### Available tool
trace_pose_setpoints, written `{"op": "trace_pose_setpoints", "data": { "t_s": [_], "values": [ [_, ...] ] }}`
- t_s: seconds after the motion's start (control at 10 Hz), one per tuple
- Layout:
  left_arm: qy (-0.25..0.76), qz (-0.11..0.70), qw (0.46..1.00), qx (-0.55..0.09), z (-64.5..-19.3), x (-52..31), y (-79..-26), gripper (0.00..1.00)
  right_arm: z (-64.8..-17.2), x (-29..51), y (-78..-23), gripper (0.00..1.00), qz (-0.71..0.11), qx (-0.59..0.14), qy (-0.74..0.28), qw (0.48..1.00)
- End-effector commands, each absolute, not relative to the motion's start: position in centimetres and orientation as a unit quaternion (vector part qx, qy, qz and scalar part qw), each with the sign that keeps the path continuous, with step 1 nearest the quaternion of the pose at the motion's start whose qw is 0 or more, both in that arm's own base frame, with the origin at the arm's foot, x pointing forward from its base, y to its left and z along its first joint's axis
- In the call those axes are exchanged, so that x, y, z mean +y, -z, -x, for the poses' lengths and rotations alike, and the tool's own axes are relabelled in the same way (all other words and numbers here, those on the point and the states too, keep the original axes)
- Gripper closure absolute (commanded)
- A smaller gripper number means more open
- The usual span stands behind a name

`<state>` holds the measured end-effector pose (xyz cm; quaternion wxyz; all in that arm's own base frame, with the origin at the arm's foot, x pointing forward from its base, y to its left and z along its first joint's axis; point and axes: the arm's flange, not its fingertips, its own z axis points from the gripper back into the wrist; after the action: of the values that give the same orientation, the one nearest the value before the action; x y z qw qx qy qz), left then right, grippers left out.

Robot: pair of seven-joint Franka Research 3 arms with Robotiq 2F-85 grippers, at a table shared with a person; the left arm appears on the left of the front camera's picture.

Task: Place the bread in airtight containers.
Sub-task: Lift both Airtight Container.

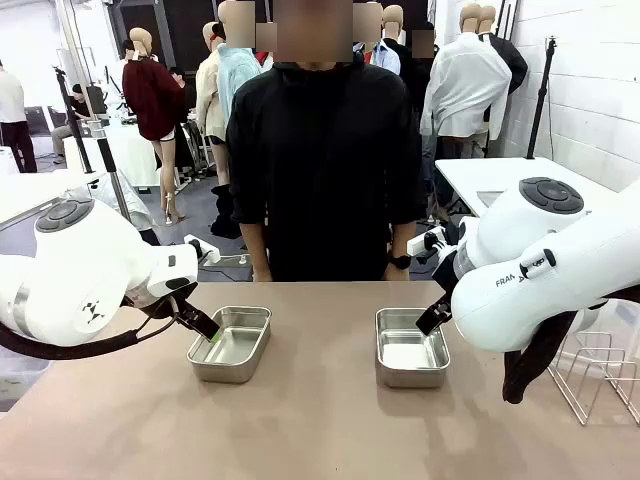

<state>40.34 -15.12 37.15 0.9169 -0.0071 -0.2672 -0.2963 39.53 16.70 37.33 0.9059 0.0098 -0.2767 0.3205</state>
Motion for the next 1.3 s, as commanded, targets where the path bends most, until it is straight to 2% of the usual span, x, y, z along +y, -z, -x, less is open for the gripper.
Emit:
{"op": "trace_pose_setpoints", "data": {
  "t_s": [0.0,1.2],
  "values": [
    [0.296,0.007,0.917,-0.267,-40.34,-15.12,-37.15,0.00,-39.53,16.70,-37.33,0.00,-0.010,-0.277,-0.321,0.906],
    [0.296,0.007,0.917,-0.267,-40.34,-15.12,-37.15,0.00,-39.53,16.70,-37.33,0.00,-0.010,-0.277,-0.321,0.906]
  ]
}}
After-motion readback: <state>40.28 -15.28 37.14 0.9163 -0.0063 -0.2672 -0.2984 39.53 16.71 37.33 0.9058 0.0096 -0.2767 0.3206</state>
